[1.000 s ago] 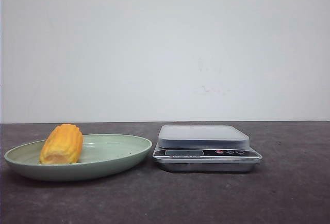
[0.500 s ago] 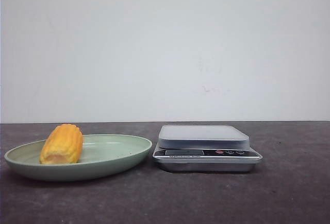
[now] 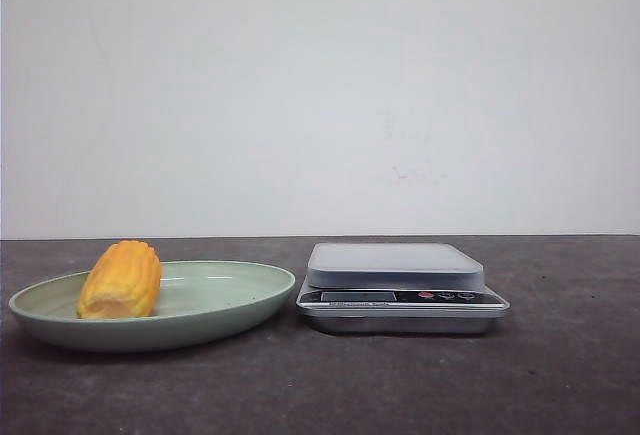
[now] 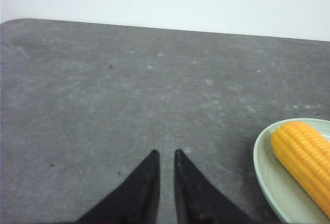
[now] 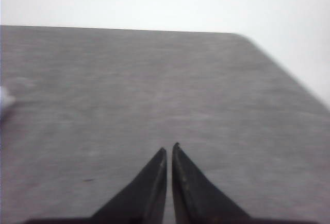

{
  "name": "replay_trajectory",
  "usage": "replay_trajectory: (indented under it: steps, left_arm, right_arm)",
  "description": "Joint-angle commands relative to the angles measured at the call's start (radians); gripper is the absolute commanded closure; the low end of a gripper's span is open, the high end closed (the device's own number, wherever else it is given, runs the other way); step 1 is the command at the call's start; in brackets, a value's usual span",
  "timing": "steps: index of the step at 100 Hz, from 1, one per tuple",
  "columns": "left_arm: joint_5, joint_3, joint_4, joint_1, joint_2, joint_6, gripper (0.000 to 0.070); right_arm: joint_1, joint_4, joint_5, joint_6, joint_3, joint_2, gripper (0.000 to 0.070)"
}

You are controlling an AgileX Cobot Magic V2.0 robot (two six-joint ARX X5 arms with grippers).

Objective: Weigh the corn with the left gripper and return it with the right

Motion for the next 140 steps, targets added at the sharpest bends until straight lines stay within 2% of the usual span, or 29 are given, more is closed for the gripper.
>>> replay_trajectory:
  steps: [1, 11, 18, 23, 27, 38, 47, 53, 61, 69, 77, 89, 101, 108, 117, 129, 140]
  left_arm:
    - [-0.007, -0.018, -0.003, 0.002, 0.000, 0.023, 0.0684]
    - [-0.007, -0.018, -0.003, 0.002, 0.000, 0.023, 0.0684]
    - [-0.005, -0.018, -0.002, 0.002, 0.000, 0.002, 0.0684]
    - [0.010, -0.018, -0.002, 0.002, 0.000, -0.077, 0.0684]
    - [0.036, -0.018, -0.002, 0.002, 0.000, -0.175, 0.0684]
    - [0.043, -0.017, 0.000, 0.002, 0.000, -0.315, 0.0684]
    - [0.051, -0.015, -0.004, 0.002, 0.000, -0.380, 0.0684]
    - [0.076, -0.014, -0.004, 0.002, 0.000, -0.403, 0.0684]
    - [0.129, -0.013, -0.002, 0.002, 0.000, -0.439, 0.0684]
    - [0.190, -0.006, -0.002, 0.002, 0.000, -0.485, 0.0686]
    - [0.261, 0.013, -0.003, 0.002, 0.000, -0.543, 0.0687]
    - [0.349, 0.072, -0.018, 0.002, 0.001, -0.607, 0.0686]
    - [0.362, 0.201, -0.080, 0.002, 0.016, -0.630, 0.0685]
    - [0.366, 0.288, -0.094, 0.002, 0.048, -0.642, 0.0685]
    - [0.389, 0.407, -0.094, 0.002, 0.117, -0.627, 0.0685]
    - [0.431, 0.583, -0.144, 0.002, 0.250, -0.523, 0.0685]
    - [0.436, 0.755, -0.265, 0.002, 0.385, -0.400, 0.0685]
  right_arm:
    - [0.002, 0.009, 0.043, -0.032, -0.002, -0.001, 0.0688]
    - [0.002, 0.009, 0.056, -0.040, -0.002, -0.001, 0.0688]
    - [0.002, 0.009, 0.063, -0.087, -0.002, -0.001, 0.0688]
    - [0.002, 0.009, 0.063, -0.092, -0.002, -0.001, 0.0688]
    - [0.002, 0.009, 0.059, -0.091, -0.002, -0.001, 0.0688]
    - [0.003, 0.026, 0.053, -0.087, -0.002, -0.001, 0.0688]
    - [0.003, 0.069, 0.053, -0.077, -0.002, -0.001, 0.0688]
    - [0.003, 0.112, 0.033, 0.003, -0.002, -0.001, 0.0688]
    - [0.003, 0.188, -0.037, 0.137, -0.002, -0.001, 0.0688]
    - [0.003, 0.257, -0.158, 0.253, -0.002, -0.001, 0.0688]
    - [0.003, 0.332, -0.287, 0.312, -0.002, -0.001, 0.0690]
    - [0.003, 0.346, -0.395, 0.465, 0.028, -0.001, 0.0694]
    - [0.003, 0.213, -0.427, 0.505, 0.136, 0.008, 0.0696]
    - [0.003, 0.164, -0.427, 0.489, 0.219, 0.035, 0.0696]
    - [0.003, 0.162, -0.441, 0.446, 0.335, 0.102, 0.0696]
    - [0.003, 0.121, -0.501, 0.381, 0.516, 0.230, 0.0696]
    - [0.003, -0.021, -0.525, 0.314, 0.690, 0.349, 0.0696]
